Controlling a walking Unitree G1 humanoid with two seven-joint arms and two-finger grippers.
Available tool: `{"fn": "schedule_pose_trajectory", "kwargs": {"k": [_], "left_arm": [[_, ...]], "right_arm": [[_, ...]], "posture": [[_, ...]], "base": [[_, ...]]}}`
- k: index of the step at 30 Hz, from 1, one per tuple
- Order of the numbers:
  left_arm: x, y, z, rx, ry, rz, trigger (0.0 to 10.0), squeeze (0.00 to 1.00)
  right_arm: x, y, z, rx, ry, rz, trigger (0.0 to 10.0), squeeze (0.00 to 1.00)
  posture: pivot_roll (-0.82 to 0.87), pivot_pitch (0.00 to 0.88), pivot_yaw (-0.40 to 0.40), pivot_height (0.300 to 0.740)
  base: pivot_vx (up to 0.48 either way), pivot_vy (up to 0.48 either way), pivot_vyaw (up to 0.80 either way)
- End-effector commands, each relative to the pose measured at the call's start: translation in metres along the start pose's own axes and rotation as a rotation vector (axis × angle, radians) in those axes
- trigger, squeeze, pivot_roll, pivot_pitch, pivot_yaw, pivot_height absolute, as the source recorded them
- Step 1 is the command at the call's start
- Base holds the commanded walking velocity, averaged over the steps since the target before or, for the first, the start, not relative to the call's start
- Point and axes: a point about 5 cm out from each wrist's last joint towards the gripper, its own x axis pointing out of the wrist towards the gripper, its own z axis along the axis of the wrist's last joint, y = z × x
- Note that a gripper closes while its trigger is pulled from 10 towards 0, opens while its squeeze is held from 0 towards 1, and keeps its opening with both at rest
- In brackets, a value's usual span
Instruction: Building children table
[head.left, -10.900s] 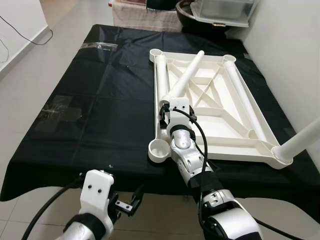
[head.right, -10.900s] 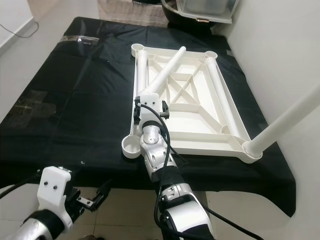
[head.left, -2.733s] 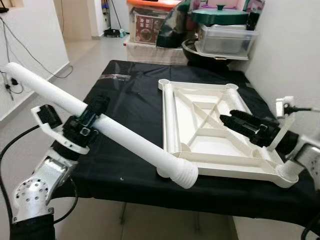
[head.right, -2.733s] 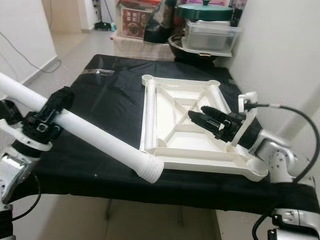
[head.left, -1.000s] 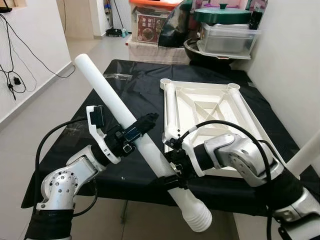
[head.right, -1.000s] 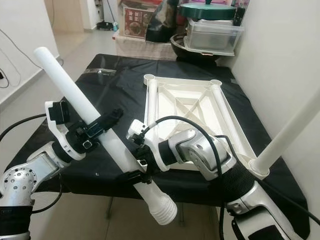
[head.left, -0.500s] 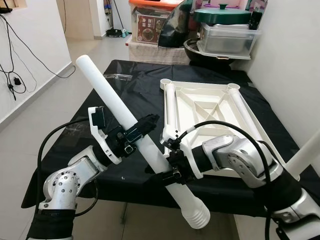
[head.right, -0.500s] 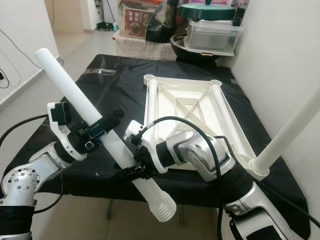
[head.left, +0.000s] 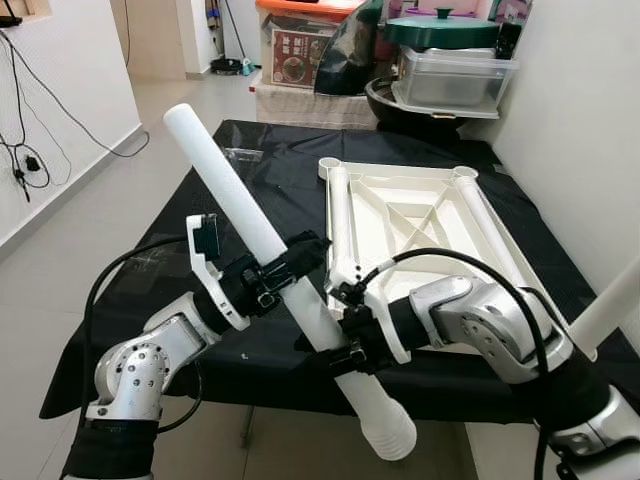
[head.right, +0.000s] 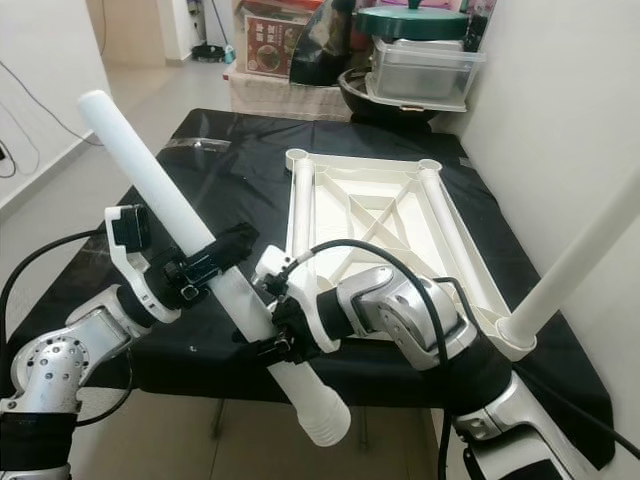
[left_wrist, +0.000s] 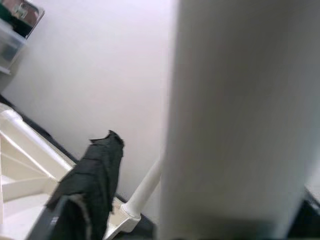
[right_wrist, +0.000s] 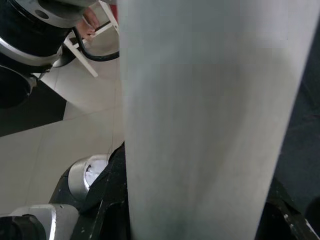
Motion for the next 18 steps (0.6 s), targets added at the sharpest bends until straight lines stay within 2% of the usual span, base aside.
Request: {"fn": "schedule_pose_trajectory", "kwargs": {"k": [1, 5, 7, 13, 14, 15, 17, 18], "left_arm": [[-0.005, -0.004, 0.002, -0.005, -0.001, -0.021, 10.0, 1.00], [-0.012, -0.010, 0.000, -0.006, 0.022, -0.039, 10.0, 1.00], [-0.013, -0.011, 0.000, -0.007, 0.022, -0.040, 10.0, 1.00], [-0.023, -0.018, 0.004, -0.001, 0.021, -0.053, 10.0, 1.00], [-0.023, -0.018, 0.004, -0.001, 0.021, -0.053, 10.0, 1.00], [-0.024, -0.018, 0.006, 0.000, 0.015, -0.054, 10.0, 1.00], [-0.024, -0.018, 0.006, 0.000, 0.015, -0.054, 10.0, 1.00], [-0.025, -0.018, 0.007, 0.001, 0.008, -0.052, 10.0, 1.00]], "right_arm": [[-0.004, -0.001, -0.001, 0.012, -0.030, -0.011, 0.0, 0.00], [-0.019, -0.008, -0.005, 0.042, -0.060, -0.061, 0.0, 0.00], [-0.021, -0.009, -0.005, 0.045, -0.063, -0.066, 0.0, 0.00], [-0.059, -0.029, -0.015, 0.102, -0.112, -0.234, 0.0, 0.00], [-0.059, -0.029, -0.015, 0.102, -0.112, -0.234, 0.0, 0.00], [-0.066, -0.032, -0.015, 0.109, -0.132, -0.263, 0.0, 0.00], [-0.066, -0.032, -0.015, 0.109, -0.132, -0.263, 0.0, 0.00], [-0.072, -0.035, -0.014, 0.114, -0.156, -0.292, 0.0, 0.00]], "posture": [[0.01, 0.000, -0.071, 0.740], [0.01, 0.000, -0.076, 0.740], [0.01, 0.000, -0.076, 0.740], [0.01, 0.000, -0.076, 0.740], [0.01, 0.000, -0.076, 0.740], [0.01, 0.000, -0.075, 0.740], [0.01, 0.000, -0.075, 0.740], [0.01, 0.000, -0.073, 0.740]], "base": [[0.000, 0.000, 0.00], [0.000, 0.000, 0.00], [0.000, 0.000, 0.00], [0.000, 0.000, 0.00], [0.000, 0.000, 0.00], [0.000, 0.000, 0.00], [0.000, 0.000, 0.00], [0.000, 0.000, 0.00]]}}
